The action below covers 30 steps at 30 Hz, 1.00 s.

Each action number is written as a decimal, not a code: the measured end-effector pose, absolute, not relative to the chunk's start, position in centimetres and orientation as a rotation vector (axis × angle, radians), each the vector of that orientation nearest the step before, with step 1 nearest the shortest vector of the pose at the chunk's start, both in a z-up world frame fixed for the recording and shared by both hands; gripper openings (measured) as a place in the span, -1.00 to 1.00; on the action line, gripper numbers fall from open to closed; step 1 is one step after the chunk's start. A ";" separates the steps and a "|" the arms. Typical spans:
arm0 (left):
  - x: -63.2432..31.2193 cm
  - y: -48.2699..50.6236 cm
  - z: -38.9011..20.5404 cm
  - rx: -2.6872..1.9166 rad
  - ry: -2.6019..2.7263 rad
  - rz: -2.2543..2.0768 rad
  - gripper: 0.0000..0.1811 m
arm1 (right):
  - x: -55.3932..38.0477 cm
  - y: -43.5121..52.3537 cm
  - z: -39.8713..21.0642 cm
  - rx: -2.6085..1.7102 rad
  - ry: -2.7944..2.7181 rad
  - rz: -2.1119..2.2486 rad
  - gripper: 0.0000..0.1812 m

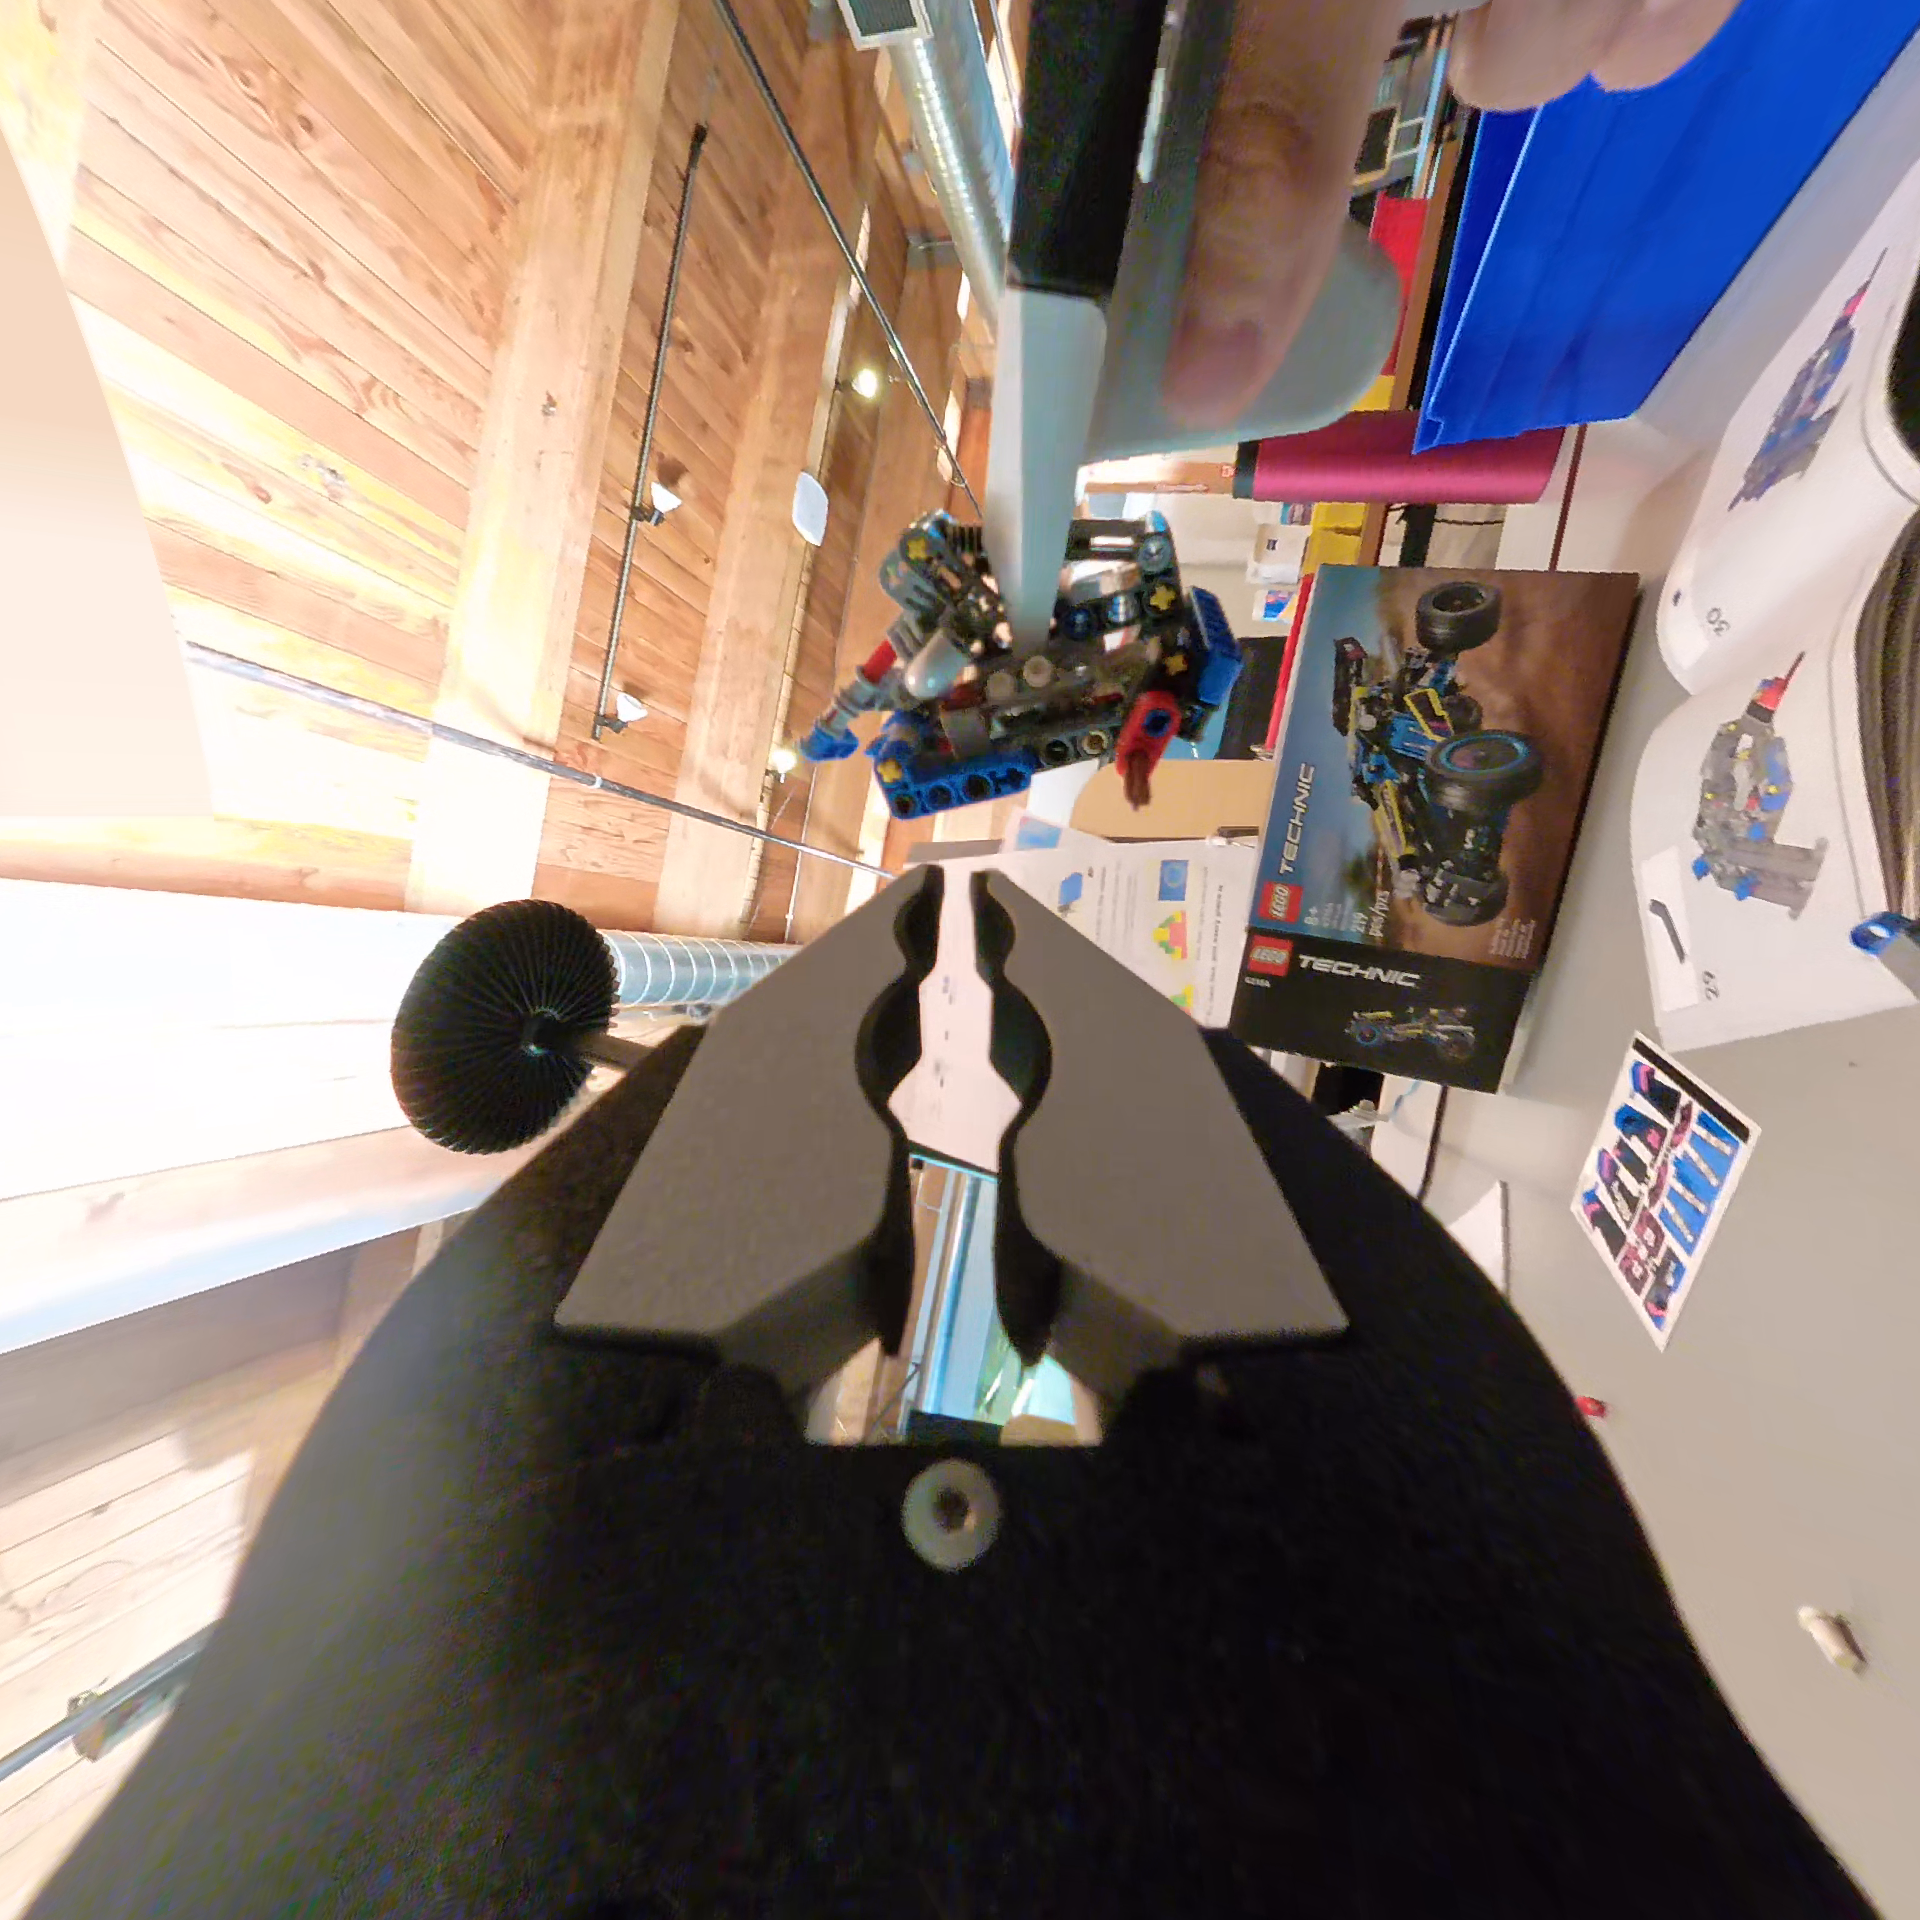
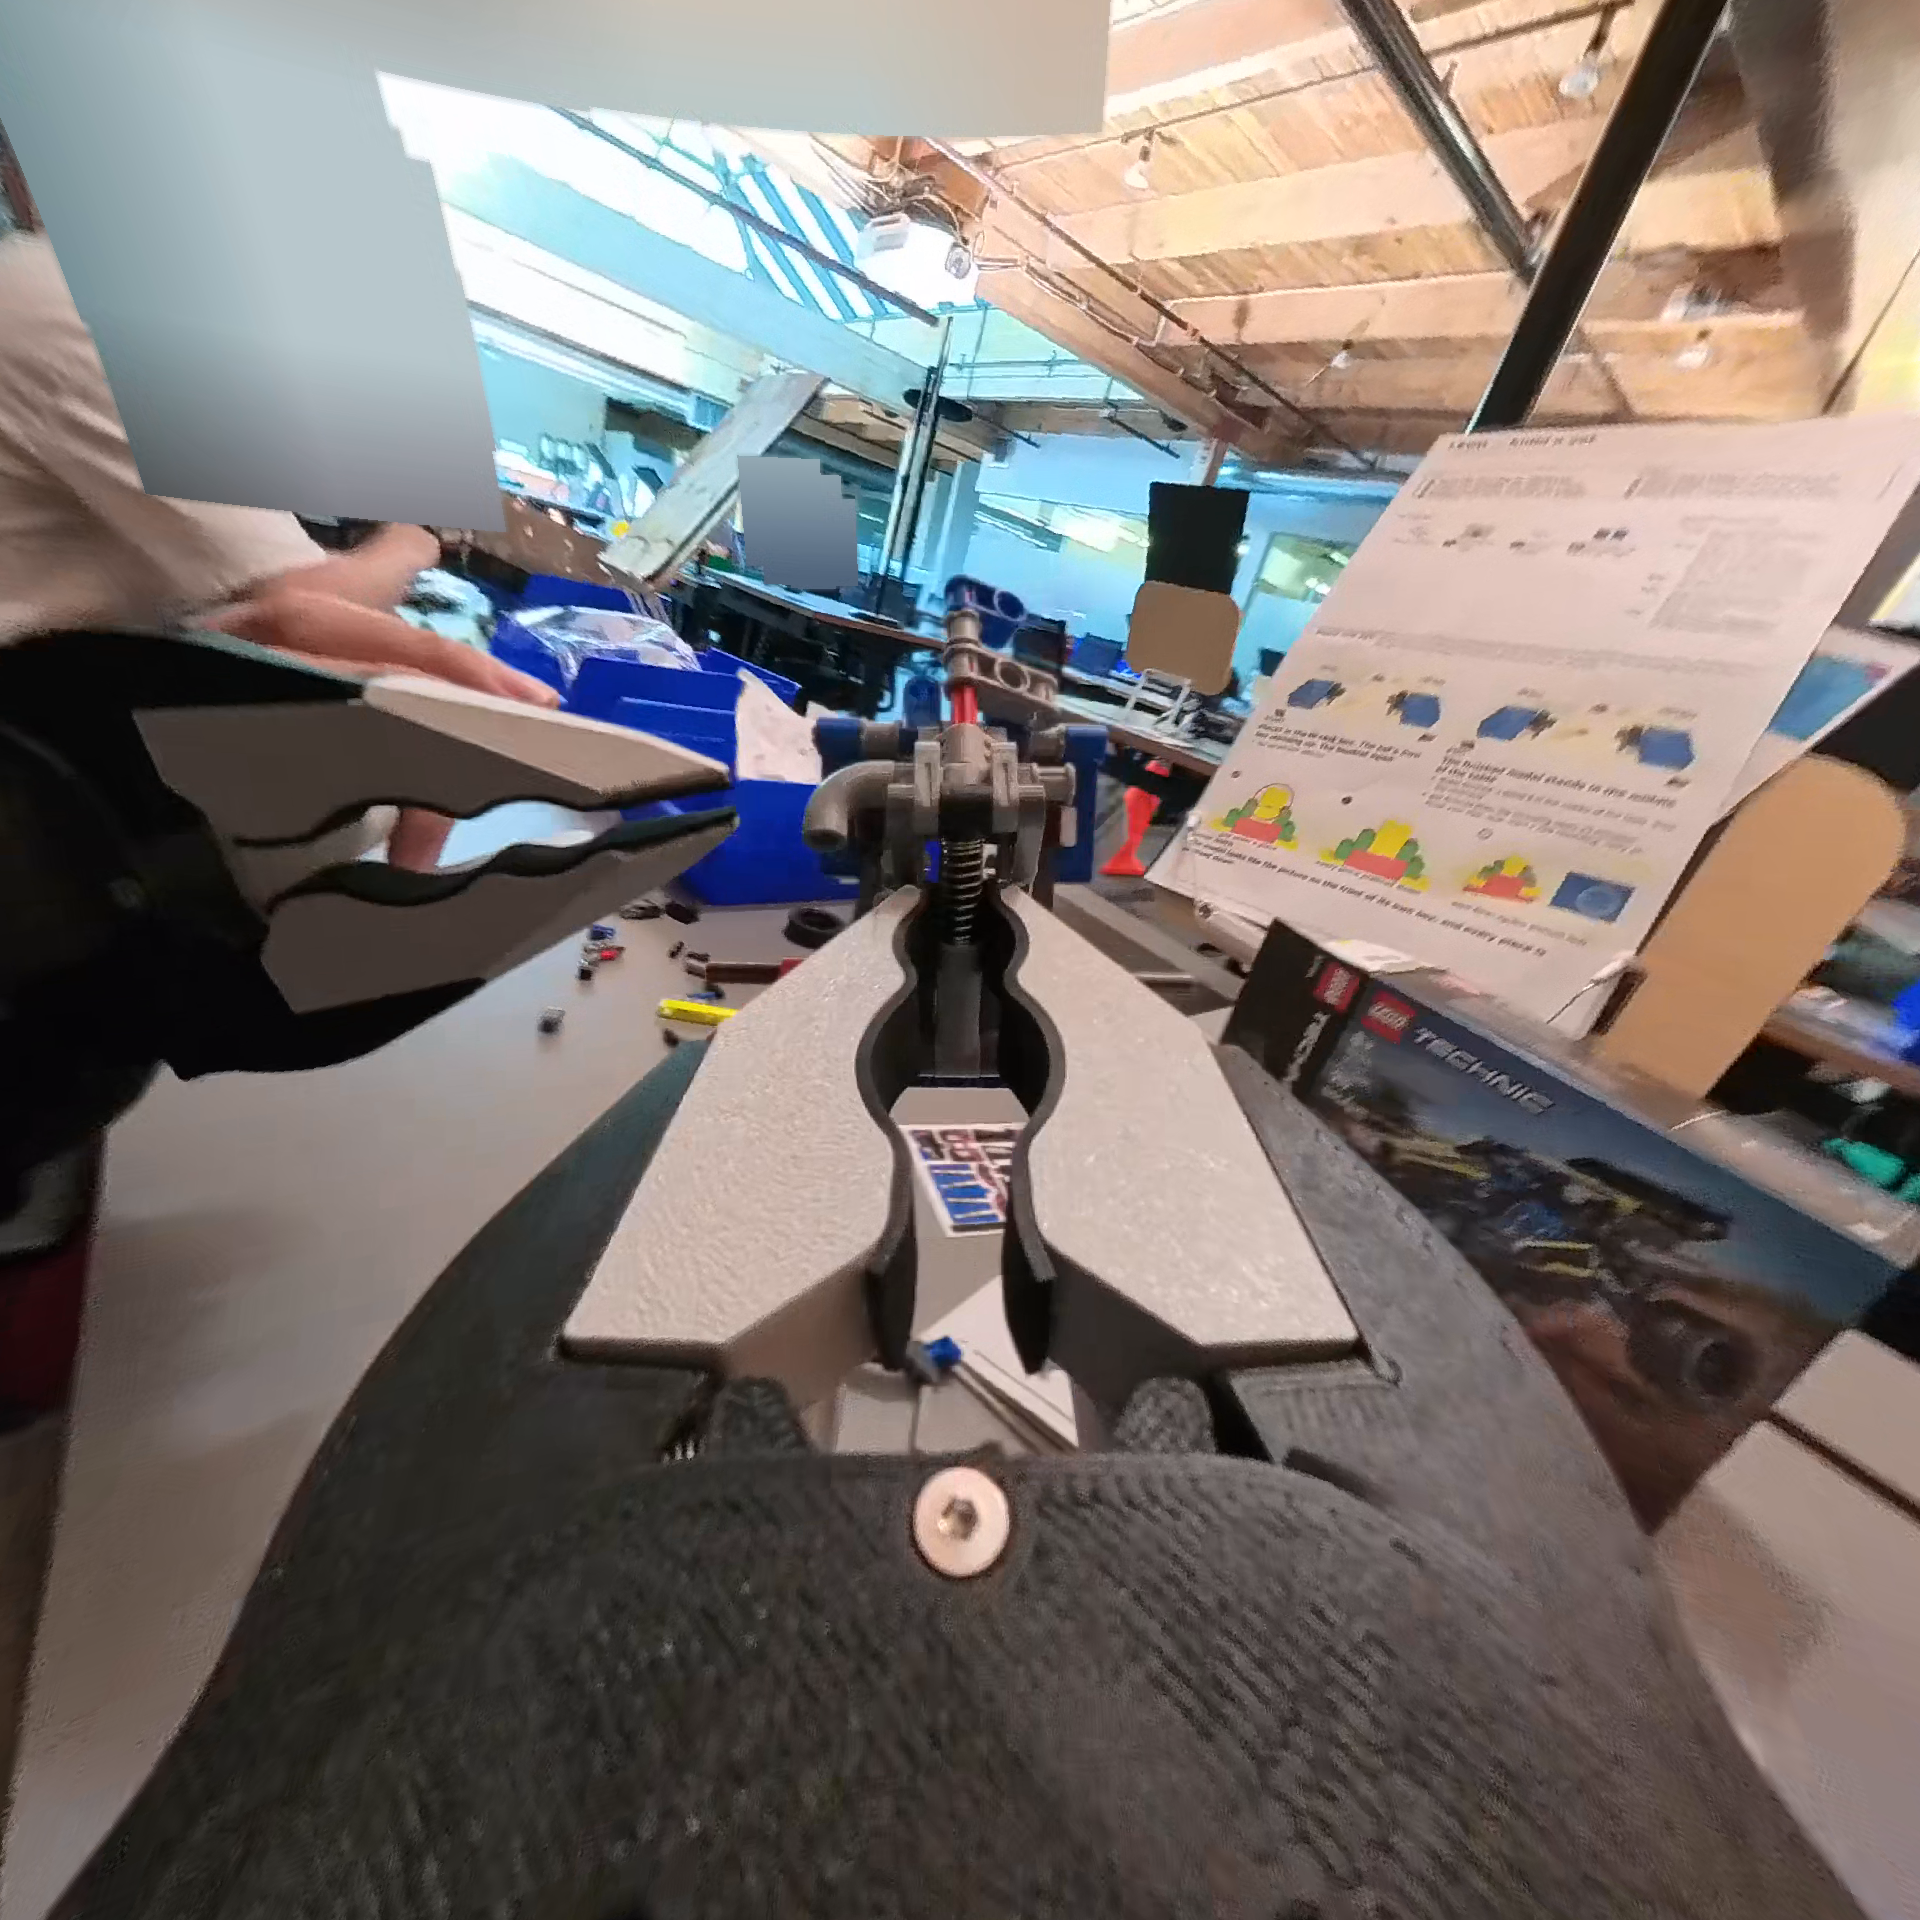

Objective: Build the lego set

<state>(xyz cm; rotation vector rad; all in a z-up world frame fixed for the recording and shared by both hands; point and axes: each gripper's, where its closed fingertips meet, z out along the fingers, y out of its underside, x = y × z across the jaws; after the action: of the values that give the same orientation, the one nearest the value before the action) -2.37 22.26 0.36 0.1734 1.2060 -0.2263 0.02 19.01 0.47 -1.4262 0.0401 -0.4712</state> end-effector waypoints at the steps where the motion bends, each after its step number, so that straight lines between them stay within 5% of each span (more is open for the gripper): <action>1: -2.3 22.4 0.2 0.169 1.216 -0.225 -0.98 | 0.1 19.0 0.4 -1.419 0.059 -0.430 -0.95; 30: -2.8 22.8 -0.8 0.162 1.248 -0.218 -0.99 | -3.4 17.4 2.8 -1.080 -0.122 -0.014 -0.95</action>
<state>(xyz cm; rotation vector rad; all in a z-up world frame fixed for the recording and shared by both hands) -2.77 22.78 -0.75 0.1623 1.2485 -0.2183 -3.41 17.43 2.77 -1.0802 -0.1223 -0.0140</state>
